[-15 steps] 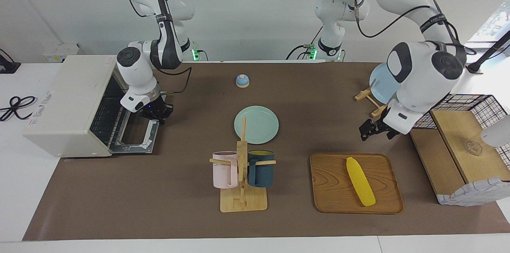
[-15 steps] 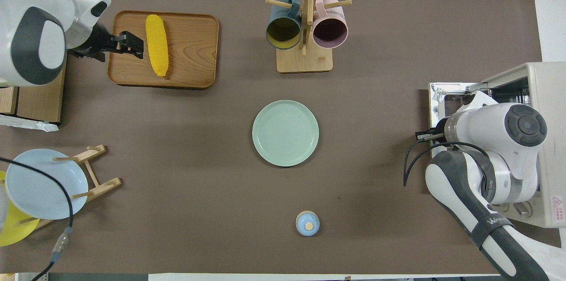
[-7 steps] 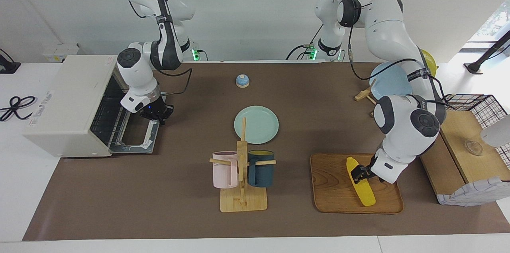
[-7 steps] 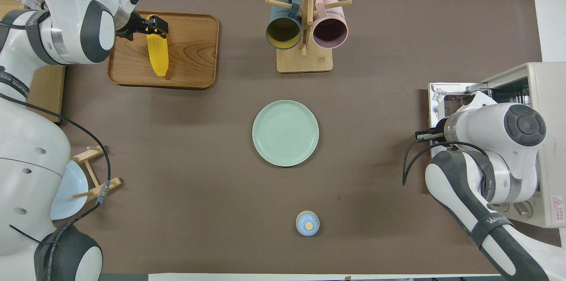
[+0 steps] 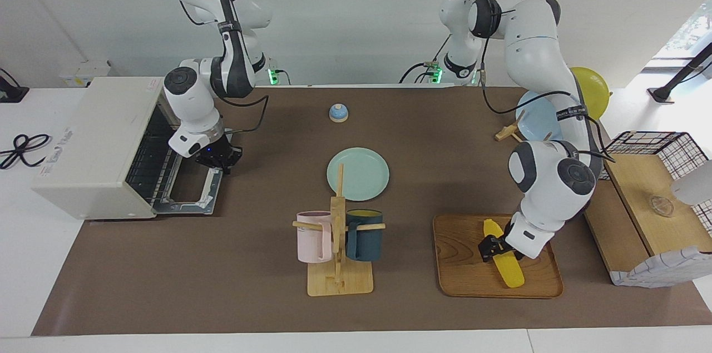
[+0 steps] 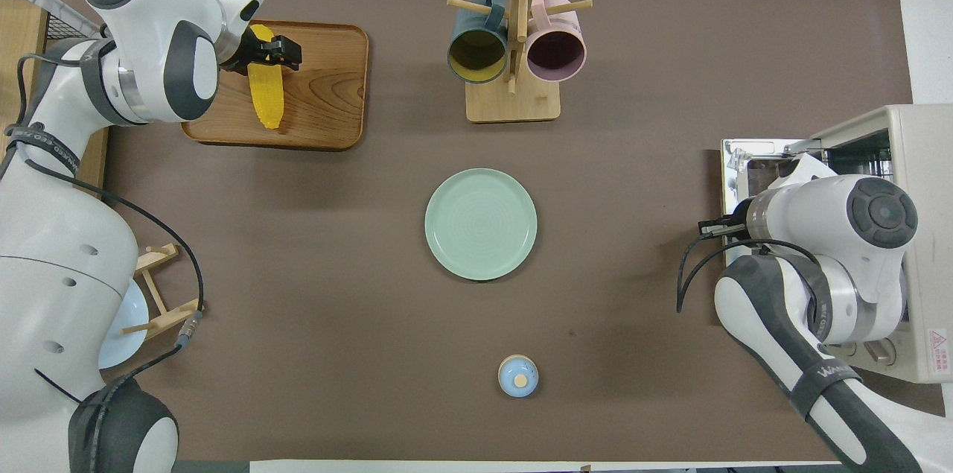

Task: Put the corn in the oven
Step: 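Grasp the corn with the left gripper while the right gripper opens the oven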

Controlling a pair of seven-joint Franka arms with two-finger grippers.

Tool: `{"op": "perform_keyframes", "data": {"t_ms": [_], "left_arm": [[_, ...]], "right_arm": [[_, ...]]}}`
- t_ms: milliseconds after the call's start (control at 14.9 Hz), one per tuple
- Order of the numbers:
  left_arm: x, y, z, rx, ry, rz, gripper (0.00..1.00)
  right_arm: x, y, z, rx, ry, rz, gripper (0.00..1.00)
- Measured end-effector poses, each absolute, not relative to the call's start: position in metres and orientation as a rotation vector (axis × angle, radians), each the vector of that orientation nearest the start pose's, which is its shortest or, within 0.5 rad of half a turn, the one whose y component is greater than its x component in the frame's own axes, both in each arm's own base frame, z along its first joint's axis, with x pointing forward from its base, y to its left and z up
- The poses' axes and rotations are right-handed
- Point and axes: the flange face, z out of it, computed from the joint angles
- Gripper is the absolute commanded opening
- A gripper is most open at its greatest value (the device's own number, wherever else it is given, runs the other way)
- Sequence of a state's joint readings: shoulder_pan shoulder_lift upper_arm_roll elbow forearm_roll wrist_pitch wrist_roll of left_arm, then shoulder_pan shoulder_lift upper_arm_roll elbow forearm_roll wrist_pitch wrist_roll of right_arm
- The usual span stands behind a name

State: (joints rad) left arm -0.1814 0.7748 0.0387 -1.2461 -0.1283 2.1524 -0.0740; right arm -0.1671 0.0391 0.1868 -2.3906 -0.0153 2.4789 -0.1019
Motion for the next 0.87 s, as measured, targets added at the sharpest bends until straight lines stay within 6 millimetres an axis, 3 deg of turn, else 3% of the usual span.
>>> {"op": "perform_keyframes", "data": {"t_ms": [134, 335, 671, 872], "left_arm": [[0.753, -0.121, 0.313, -3.224, 0.055, -0.197, 0.47], [0.752, -0.125, 0.313, -3.196, 0.107, -0.212, 0.00], [0.749, -0.139, 0.321, -3.198, 0.111, -0.200, 0.00], [0.727, -0.175, 0.366, -3.213, 0.039, -0.102, 0.00]], "right_arm": [[0.501, 0.012, 0.307, -3.146, -0.201, -0.094, 0.00], [0.502, 0.025, 0.308, -3.147, -0.205, -0.106, 0.00], [0.518, 0.064, 0.336, -3.143, -0.213, -0.114, 0.00], [0.522, 0.063, 0.359, -3.155, -0.208, -0.023, 0.00]]}}
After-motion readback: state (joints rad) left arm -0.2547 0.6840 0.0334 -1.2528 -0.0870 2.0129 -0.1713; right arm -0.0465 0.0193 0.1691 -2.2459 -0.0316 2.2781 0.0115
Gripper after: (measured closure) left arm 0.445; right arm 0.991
